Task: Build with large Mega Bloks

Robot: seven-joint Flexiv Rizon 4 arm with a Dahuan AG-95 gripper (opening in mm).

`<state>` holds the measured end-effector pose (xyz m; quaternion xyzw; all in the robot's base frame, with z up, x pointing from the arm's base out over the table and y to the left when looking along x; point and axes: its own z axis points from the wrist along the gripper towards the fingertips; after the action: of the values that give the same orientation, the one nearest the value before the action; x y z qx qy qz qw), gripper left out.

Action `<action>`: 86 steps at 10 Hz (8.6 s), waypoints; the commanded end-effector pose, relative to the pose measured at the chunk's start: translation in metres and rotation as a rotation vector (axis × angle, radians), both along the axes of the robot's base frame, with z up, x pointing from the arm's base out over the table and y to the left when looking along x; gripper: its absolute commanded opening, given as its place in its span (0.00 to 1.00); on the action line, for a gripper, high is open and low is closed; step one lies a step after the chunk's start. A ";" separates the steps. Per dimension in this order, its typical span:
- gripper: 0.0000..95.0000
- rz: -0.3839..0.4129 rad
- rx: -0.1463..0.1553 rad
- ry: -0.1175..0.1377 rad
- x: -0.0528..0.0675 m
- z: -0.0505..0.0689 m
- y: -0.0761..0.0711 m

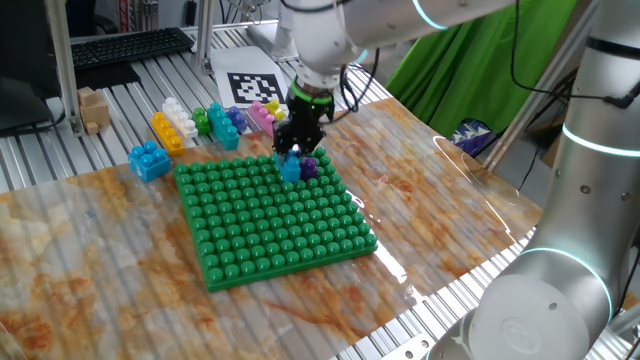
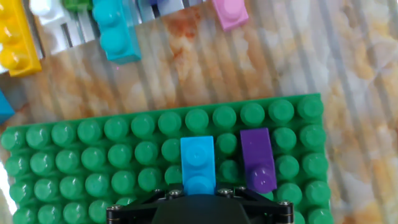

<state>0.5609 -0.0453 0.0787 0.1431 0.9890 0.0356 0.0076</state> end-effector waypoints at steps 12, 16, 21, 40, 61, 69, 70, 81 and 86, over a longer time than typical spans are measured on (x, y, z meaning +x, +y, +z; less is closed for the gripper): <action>0.00 -0.033 0.019 -0.022 0.005 -0.018 0.002; 0.00 -0.034 0.018 -0.025 0.006 -0.020 0.003; 0.00 -0.031 0.015 -0.035 0.006 -0.028 0.003; 0.00 -0.041 0.004 -0.069 0.005 -0.047 0.005; 1.00 -0.185 -0.003 0.067 0.005 -0.046 0.005; 0.80 -0.190 -0.011 0.142 0.005 -0.046 0.005; 0.80 -0.191 -0.012 0.153 0.005 -0.046 0.005; 0.80 -0.183 -0.019 0.159 0.003 -0.024 -0.001; 0.80 -0.178 -0.033 0.158 -0.005 0.005 -0.002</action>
<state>0.5542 -0.0479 0.0851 0.2341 0.9700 0.0074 -0.0642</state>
